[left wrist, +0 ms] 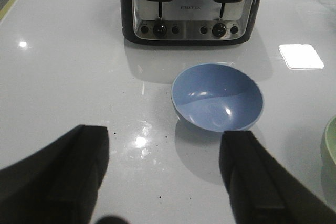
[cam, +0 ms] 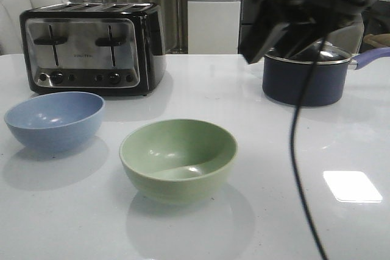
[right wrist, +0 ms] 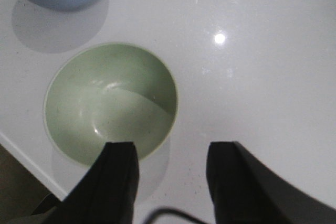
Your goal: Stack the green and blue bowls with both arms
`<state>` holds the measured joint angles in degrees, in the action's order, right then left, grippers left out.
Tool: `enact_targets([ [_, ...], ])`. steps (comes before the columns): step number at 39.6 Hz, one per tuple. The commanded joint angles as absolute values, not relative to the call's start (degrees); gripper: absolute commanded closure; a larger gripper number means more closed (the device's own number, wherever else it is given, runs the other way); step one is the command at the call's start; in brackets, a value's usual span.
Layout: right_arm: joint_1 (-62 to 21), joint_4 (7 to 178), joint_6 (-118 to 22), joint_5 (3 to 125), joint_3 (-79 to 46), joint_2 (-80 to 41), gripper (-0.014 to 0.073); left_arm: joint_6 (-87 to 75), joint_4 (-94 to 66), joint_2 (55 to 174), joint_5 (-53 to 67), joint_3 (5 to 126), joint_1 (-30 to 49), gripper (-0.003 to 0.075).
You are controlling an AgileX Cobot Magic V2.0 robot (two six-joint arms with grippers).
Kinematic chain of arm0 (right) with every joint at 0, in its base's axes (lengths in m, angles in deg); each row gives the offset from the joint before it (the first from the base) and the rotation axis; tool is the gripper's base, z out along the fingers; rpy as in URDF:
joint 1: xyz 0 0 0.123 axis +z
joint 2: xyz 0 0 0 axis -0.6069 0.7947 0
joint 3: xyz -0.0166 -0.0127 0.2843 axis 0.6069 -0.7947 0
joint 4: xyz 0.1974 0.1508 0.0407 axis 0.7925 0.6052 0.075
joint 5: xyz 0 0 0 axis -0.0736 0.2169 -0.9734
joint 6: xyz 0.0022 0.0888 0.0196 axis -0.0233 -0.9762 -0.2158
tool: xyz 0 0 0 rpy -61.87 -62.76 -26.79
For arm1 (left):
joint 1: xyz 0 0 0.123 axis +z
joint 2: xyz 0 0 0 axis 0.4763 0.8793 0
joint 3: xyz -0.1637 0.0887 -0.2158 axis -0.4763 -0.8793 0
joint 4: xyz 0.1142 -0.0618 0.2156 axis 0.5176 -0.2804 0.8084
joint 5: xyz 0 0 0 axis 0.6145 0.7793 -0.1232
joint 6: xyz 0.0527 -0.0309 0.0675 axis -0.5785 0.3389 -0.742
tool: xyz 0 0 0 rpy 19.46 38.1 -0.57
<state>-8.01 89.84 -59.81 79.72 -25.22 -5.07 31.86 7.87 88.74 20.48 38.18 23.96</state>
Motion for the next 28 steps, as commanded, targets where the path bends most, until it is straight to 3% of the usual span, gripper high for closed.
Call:
enact_targets([
  [1,-8.0,88.5,-58.7,76.6,-28.7,-14.3,0.0167,32.1,7.6,89.2,15.6,39.8,24.0,0.0212],
  [17,-8.0,88.0,-58.4,86.5,-43.1,-38.8,0.0167,28.3,7.8,90.0,14.3,40.0,24.0,0.0212],
  [28,-8.0,88.0,-58.4,87.5,-44.1,-43.3,0.0167,26.4,7.2,99.7,23.3,48.7,22.6,0.0212],
])
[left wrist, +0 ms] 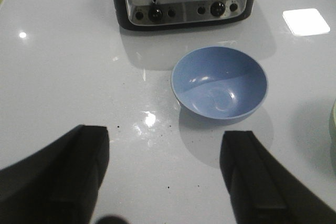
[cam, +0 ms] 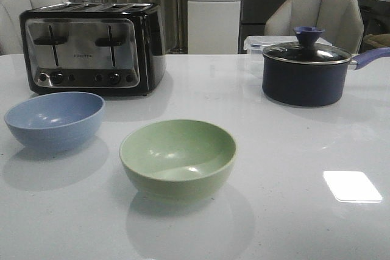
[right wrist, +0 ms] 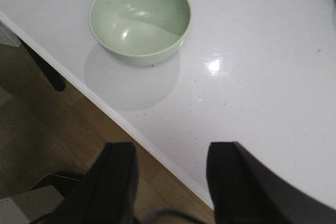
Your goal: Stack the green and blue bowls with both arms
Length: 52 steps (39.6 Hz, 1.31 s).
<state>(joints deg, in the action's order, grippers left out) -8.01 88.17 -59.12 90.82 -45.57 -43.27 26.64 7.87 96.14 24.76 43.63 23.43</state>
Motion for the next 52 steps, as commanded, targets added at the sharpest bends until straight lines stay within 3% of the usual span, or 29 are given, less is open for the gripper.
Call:
enact_targets([
  [1,-8.0,88.0,-58.4,87.6,-44.1,-43.3,0.0167,26.4,7.2,101.2,23.9,49.5,22.5,0.0212],
  [12,-8.0,88.0,-58.4,87.7,-44.1,-43.2,0.0167,26.4,7.2,117.4,25.6,58.9,21.2,0.0205],
  [21,-8.0,88.0,-58.4,88.0,-44.1,-43.2,0.0167,26.4,7.4,132.1,25.6,66.4,21.2,0.0083],
  [40,-8.0,88.0,-58.4,88.0,-44.1,-43.2,0.0167,26.4,8.7,155.0,24.6,77.7,21.2,0.0083],
  [52,-8.0,88.0,-58.4,88.0,-44.1,-43.2,0.0167,27.8,8.6,161.7,22.9,79.0,21.2,0.0114],
])
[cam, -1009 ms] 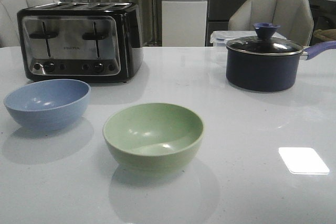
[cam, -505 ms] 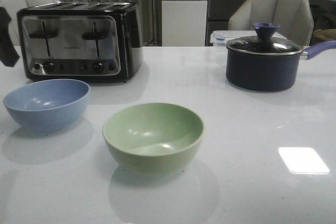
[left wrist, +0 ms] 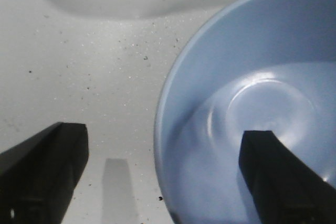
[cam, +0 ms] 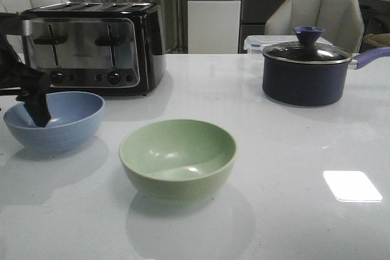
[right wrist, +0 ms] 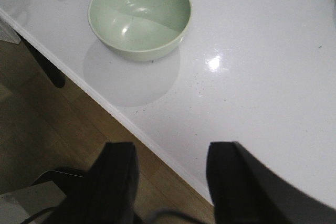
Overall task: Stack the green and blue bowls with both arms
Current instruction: 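Lower the left gripper onto the light blue bowl rim and grasp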
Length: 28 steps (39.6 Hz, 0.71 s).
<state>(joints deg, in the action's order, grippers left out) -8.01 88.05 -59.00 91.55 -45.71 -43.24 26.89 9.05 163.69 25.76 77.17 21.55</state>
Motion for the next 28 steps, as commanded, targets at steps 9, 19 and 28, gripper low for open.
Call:
enact_targets([
  [9,-8.0,88.0,-58.4,88.0,-44.1,-43.2,0.0167,27.8,6.3,162.1,21.2,79.1,21.2,0.0351],
  [19,-8.0,88.0,-58.4,88.0,-44.1,-43.2,0.0167,27.8,6.3,162.1,20.6,79.1,21.2,0.0538],
  [28,-8.0,88.0,-58.4,88.0,-44.1,-43.2,0.0167,27.8,6.3,162.1,21.7,79.3,21.2,0.0625],
])
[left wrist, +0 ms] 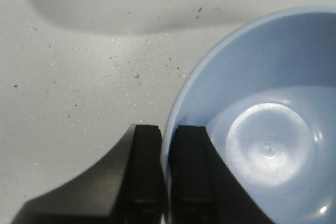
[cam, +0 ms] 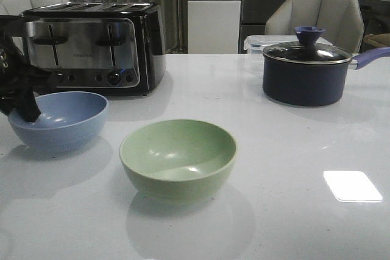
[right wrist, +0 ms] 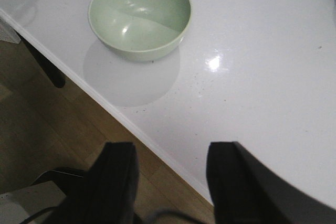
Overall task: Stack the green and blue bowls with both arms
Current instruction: 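Lower the left gripper onto the light blue bowl rim and grasp, then lift the blue bowl and carry it above the green bowl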
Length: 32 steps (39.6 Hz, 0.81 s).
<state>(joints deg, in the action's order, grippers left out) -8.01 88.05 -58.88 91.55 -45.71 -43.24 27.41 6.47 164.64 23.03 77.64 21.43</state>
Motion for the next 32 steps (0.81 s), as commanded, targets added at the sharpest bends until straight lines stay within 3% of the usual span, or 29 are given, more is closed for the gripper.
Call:
enact_targets([
  [1,-8.0,88.0,-58.4,88.0,-44.1,-43.2,0.0167,27.8,6.3,162.1,22.1,79.5,21.2,0.0626],
  [17,-8.0,88.0,-58.4,88.1,-44.1,-43.2,0.0167,25.7,3.4,154.2,31.1,85.7,20.0,0.0626],
  [32,-8.0,88.0,-58.4,88.1,-44.1,-43.2,0.0167,22.6,-0.2,145.7,37.6,86.6,9.1,0.0626],
])
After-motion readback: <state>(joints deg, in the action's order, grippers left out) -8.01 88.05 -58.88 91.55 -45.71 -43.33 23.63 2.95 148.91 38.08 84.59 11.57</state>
